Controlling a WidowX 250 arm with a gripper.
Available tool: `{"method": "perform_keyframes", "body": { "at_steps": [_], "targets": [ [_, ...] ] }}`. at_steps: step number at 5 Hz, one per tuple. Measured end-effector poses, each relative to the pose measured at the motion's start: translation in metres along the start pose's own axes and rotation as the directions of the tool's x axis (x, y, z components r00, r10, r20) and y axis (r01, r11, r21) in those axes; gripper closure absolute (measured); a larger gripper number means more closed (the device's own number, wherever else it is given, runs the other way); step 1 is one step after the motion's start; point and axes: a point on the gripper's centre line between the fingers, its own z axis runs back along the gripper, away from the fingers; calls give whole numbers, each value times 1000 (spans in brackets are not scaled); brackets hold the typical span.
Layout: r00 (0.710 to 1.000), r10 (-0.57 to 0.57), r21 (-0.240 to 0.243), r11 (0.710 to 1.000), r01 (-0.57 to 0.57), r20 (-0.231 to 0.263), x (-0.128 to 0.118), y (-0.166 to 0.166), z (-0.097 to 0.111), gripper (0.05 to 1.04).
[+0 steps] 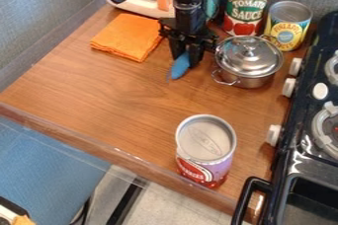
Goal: Move the blue fork to the top of the table.
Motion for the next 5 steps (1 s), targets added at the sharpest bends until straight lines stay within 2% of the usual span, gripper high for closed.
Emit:
{"method": "perform_keyframes", "body": {
  "at_steps": [1, 2, 3, 4, 5],
  "targets": [
    [1000, -2, 16, 1000, 2, 10, 7, 3, 0, 676],
    [1000, 0, 29, 1000, -1, 4, 7, 3, -1, 598],
    [1000, 3, 33, 999, -4, 7, 4, 4, 1, 290],
    [999, 21, 22, 1000, -21, 27, 2, 9, 12, 79],
    [995, 17, 23, 1000, -20, 96, 7, 15, 44, 77]
  ]
}}
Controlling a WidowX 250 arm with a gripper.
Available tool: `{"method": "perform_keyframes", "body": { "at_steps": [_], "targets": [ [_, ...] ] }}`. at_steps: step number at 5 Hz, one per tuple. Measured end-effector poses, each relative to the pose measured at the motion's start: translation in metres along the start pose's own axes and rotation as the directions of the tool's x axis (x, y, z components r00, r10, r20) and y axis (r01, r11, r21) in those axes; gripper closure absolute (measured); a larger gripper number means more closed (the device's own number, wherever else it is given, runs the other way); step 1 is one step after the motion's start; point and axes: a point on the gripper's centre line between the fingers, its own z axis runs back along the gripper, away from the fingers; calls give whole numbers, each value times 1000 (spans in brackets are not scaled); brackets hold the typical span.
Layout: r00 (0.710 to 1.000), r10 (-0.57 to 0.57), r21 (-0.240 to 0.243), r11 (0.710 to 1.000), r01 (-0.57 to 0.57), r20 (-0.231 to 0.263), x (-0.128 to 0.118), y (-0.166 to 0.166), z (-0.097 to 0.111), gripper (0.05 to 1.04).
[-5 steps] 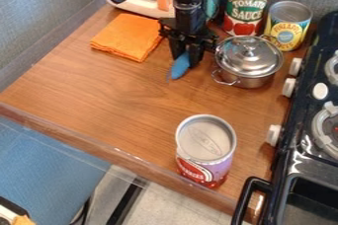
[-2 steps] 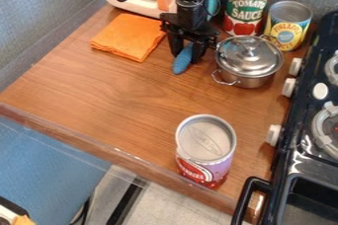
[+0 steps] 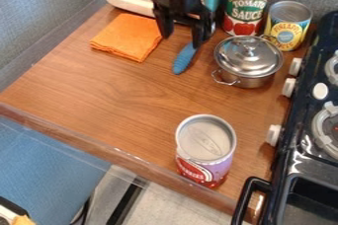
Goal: Move the blue fork to the top of the table.
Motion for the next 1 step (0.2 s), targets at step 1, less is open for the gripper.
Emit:
{"method": "perform_keyframes", "body": {
  "at_steps": [1],
  "targets": [
    [1000, 6, 2, 1000, -6, 1, -3, 6, 7, 84]
  ]
}}
